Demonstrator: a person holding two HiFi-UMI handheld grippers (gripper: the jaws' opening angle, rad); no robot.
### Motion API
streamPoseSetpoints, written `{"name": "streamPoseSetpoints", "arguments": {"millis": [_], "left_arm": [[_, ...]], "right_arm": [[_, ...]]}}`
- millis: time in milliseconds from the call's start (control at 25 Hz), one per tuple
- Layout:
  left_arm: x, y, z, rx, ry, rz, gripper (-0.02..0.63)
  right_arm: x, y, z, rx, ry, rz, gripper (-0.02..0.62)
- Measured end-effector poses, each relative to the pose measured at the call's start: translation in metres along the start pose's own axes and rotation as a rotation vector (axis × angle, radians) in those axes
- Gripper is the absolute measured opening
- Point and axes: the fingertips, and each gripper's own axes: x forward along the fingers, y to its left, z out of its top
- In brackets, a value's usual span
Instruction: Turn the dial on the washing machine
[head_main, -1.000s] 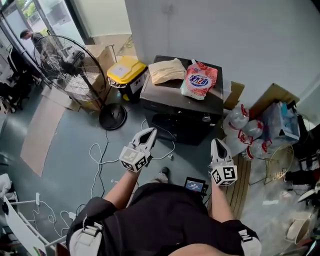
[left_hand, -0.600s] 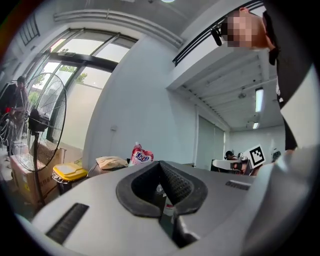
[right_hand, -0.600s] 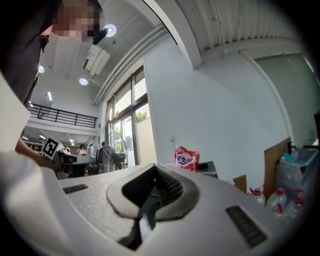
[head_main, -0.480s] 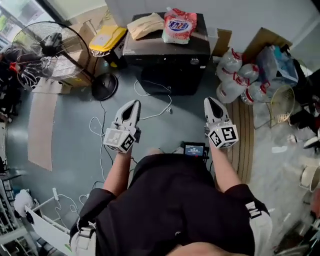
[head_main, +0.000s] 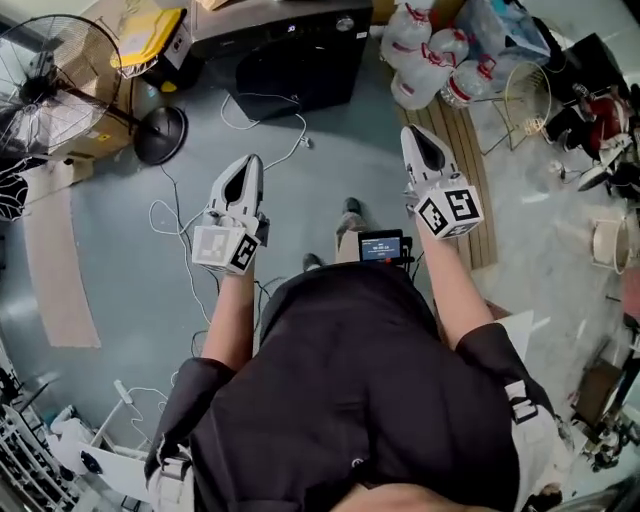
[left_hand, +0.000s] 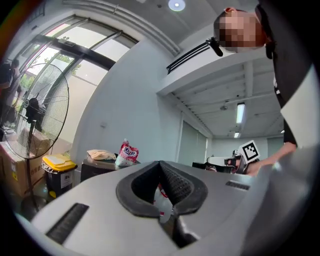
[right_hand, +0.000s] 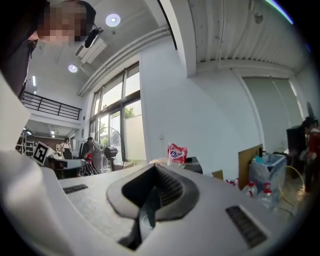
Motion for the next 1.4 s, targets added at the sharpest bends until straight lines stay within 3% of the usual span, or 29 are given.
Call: {"name": "streamPoseSetpoints", "arguments": {"millis": [320,560,840,1000,1160,1400], "left_arm": [[-0.087,-0.020,-0.033,-0.032,0.017,0.059,-0.005],[-0.112,-0.041,-0.019,0.031,-0.016,0.164,-0.005],[-0.115,-0.090,-0.008,0.025,-0.021,0.199,-0.005],[-0.114,-0.127,-0.003,0.052,-0.022,0.193,-0.006],[-0.124,-0.134,-0.023,0.020,0.022,0.228,-0.006],[-0.121,-0.157,-0.032,0.043,0.039,0.239,-0.007]], "right_arm": [[-0.064,0.066,-0.034,-0.010,0.059,0.037,0.003],[-0.085,0.060,-0.019,-0.077,-0.024,-0.032,0.003],[-0.127,0.049,-0.020,-0.082,0.015,0.060,0.003],[-0.154,0.048,-0.021,-0.171,0.021,0.133,0.003],[-0.153,0.051,-0.026,-0.122,0.011,0.152,0.003],[-0.164,0.034,-0.041,-0.069,0.037,0.166,0.003]]}}
